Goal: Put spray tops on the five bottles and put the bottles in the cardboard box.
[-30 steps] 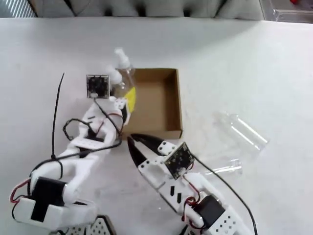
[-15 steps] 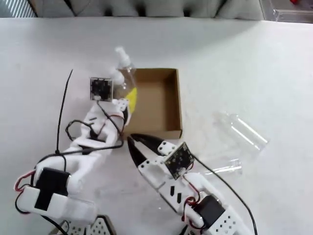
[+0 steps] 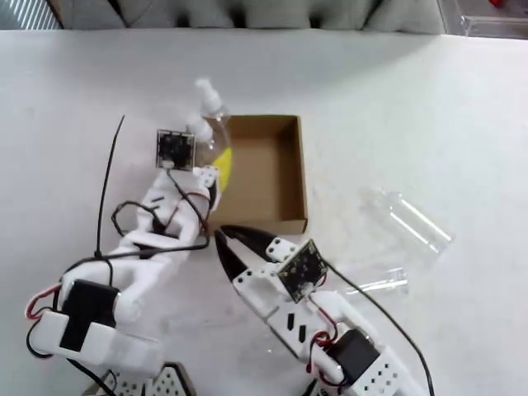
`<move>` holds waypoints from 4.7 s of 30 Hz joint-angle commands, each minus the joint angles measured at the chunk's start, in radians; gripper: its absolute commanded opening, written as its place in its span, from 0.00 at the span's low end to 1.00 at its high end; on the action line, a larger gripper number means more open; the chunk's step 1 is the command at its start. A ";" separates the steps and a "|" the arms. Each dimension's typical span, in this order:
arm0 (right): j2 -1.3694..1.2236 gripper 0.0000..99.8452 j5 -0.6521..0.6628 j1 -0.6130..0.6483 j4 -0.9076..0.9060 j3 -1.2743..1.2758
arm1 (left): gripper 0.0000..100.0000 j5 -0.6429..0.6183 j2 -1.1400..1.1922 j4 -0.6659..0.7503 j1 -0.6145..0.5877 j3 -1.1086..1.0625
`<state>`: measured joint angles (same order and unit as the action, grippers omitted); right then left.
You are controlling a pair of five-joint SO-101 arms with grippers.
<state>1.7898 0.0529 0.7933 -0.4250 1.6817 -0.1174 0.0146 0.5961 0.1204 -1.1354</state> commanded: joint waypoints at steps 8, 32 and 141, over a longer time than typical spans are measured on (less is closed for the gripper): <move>0.002 0.02 0.011 -0.001 -0.010 0.008 | 0.23 -0.043 0.002 0.015 0.001 0.011; 0.002 0.02 0.011 -0.002 -0.010 0.008 | 0.37 -0.052 0.001 0.011 0.002 -0.021; -0.651 0.03 0.749 -1.079 -0.443 -0.517 | 0.02 0.112 -1.316 -1.379 -0.440 -0.477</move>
<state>1.3080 0.7925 -0.2486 -0.8608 1.3134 -0.0038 -1.2850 -0.8063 -0.3122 -1.6187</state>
